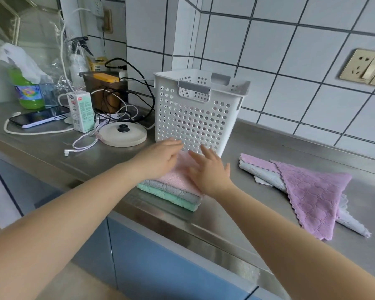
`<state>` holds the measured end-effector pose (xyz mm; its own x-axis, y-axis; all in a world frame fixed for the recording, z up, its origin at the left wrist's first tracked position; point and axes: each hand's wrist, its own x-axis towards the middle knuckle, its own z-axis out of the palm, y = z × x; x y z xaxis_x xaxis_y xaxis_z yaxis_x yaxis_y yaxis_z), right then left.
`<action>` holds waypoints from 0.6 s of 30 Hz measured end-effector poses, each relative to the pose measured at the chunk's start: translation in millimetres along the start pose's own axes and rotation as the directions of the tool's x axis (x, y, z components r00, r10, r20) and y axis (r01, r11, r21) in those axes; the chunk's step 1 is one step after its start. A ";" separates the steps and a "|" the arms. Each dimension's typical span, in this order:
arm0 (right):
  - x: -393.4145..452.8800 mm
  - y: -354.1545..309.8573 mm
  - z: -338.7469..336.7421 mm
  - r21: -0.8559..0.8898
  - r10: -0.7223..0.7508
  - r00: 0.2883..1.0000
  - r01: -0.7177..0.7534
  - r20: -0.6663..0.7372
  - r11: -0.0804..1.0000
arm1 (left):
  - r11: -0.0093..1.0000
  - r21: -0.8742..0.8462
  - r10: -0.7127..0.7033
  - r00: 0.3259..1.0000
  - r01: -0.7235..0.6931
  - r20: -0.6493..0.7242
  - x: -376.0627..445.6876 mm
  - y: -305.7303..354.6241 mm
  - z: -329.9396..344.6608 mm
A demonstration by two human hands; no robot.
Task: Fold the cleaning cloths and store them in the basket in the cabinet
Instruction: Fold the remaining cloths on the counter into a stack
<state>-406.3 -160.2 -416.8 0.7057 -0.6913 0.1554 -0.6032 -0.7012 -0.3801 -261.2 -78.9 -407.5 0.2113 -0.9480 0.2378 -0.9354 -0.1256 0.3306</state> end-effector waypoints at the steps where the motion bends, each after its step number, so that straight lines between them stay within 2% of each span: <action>1: 0.1 -4.8 3.0 -0.041 -0.012 0.999 0.014 0.043 0.999 | 0.999 0.034 0.007 0.998 -0.009 0.061 1.1 3.9 3.6; 5: 0.1 -4.4 14.9 -0.093 0.039 0.988 -0.025 0.150 0.995 | 0.991 0.111 -0.099 0.967 0.075 0.235 5.9 1.7 12.7; 8: -0.1 6.9 18.2 -0.107 0.086 0.983 -0.069 0.163 0.992 | 0.983 0.115 -0.171 0.945 0.144 0.278 7.8 -7.8 18.2; 11: -3.5 14.5 20.0 -0.065 0.119 0.979 -0.110 0.168 0.992 | 0.982 0.113 -0.181 0.940 0.154 0.290 7.4 -10.3 21.9; 14: -9.4 16.8 16.0 0.009 0.088 0.987 -0.090 0.136 0.996 | 0.979 0.175 -0.142 0.962 0.102 0.234 5.1 -4.0 16.7; 16: -14.2 23.7 7.6 0.095 0.073 0.997 -0.075 0.023 0.993 | 0.977 0.215 -0.045 0.991 0.018 0.125 3.2 5.3 11.4; 18: -18.8 42.5 -3.3 0.170 0.108 0.987 -0.087 -0.119 0.982 | 0.983 0.170 0.061 0.997 -0.067 0.043 3.1 19.8 8.0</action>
<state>-446.4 -177.6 -432.9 0.5874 -0.7787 0.2206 -0.5903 -0.5987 -0.5415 -281.4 -86.6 -407.5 0.1418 -0.9656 0.2178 -0.9820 -0.1095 0.1540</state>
